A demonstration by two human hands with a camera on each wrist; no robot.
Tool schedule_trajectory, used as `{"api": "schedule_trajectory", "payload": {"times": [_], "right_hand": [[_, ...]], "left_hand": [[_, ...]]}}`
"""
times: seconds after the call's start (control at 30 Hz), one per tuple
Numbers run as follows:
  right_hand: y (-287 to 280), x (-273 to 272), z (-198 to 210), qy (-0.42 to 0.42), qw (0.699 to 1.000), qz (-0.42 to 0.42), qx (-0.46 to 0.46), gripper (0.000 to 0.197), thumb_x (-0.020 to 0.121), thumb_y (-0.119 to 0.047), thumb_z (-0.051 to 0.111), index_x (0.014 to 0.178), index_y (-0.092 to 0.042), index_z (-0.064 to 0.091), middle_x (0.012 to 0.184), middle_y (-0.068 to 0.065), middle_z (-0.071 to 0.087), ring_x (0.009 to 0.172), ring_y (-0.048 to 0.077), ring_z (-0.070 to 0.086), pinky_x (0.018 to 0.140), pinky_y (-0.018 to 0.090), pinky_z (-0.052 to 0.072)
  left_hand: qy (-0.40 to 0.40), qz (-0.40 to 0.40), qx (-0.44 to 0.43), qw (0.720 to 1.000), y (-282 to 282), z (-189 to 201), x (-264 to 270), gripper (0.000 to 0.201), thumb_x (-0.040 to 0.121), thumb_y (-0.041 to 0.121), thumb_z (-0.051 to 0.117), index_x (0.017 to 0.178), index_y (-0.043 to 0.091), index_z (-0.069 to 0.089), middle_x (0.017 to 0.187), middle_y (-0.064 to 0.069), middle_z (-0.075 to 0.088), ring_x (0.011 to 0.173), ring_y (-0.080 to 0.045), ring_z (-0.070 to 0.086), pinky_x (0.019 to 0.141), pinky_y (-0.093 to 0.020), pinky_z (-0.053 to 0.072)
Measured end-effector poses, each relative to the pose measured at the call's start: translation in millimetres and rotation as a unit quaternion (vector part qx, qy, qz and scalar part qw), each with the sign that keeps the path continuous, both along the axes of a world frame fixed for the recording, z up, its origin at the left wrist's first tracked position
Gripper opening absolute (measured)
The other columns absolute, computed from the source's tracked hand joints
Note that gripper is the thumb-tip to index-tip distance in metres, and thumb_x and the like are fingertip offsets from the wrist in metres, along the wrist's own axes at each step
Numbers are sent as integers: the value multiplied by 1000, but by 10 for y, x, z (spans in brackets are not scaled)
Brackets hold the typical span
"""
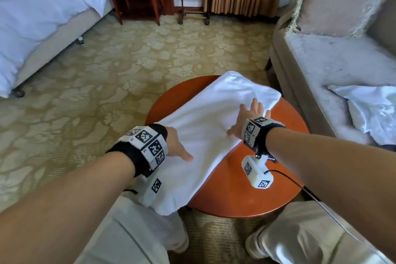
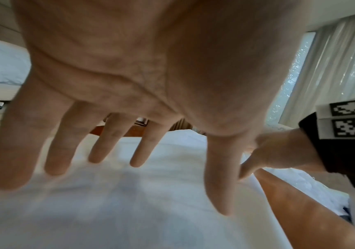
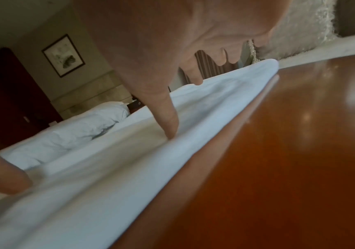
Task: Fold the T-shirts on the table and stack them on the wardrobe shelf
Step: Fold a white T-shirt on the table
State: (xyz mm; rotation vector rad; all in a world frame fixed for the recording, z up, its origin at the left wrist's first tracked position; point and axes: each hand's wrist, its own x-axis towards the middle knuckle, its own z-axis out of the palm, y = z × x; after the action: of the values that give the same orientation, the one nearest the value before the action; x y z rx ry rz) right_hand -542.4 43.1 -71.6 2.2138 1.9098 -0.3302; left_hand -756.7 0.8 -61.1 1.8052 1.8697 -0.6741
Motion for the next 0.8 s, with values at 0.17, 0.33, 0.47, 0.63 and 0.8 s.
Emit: {"api": "schedule_trajectory", "payload": {"times": [0.17, 0.33, 0.47, 0.63, 0.8], "right_hand": [[-290, -77, 56, 78, 991, -24, -110, 131, 54, -82, 66, 154, -28, -1, 157, 13, -20, 146, 40, -9, 117, 57, 15], [-559, -175, -138, 53, 986, 37, -155, 150, 37, -88, 68, 151, -33, -13, 156, 13, -28, 145, 39, -19, 115, 62, 7], [-579, -19, -115, 18, 983, 66, -170, 148, 40, -84, 71, 150, -38, -16, 154, 16, -31, 143, 40, -22, 113, 64, 2], [-621, 188, 73, -60, 984, 45, -164, 146, 47, -75, 78, 153, -29, -12, 157, 20, -19, 145, 45, -10, 114, 63, 8], [-941, 416, 319, -31, 984, -19, -174, 108, 82, -52, 69, 152, -1, 5, 157, 28, 6, 145, 41, 11, 115, 44, 21]], "left_hand": [[14, 19, 62, 998, -7, -39, -43, 91, 66, 65, 76, 136, 14, 47, 139, -9, 39, 126, -31, 38, 98, -41, 45], [-27, 50, 60, 997, -171, -188, -181, 99, 57, 66, 79, 135, 21, 37, 140, -4, 27, 129, -30, 34, 100, -48, 43], [-37, 70, 64, 995, -302, -146, -183, 86, 60, 66, 78, 126, 21, 43, 131, -5, 31, 120, -30, 40, 97, -46, 45], [-71, 97, 61, 991, -479, -130, 25, 67, 72, 50, 80, 119, 10, 54, 139, -11, 32, 114, -28, 48, 96, -40, 47], [-102, 125, 95, 982, -696, -167, 338, 99, 64, 43, 88, 137, 3, 35, 139, -14, 42, 122, -32, 51, 95, -42, 50]]}}
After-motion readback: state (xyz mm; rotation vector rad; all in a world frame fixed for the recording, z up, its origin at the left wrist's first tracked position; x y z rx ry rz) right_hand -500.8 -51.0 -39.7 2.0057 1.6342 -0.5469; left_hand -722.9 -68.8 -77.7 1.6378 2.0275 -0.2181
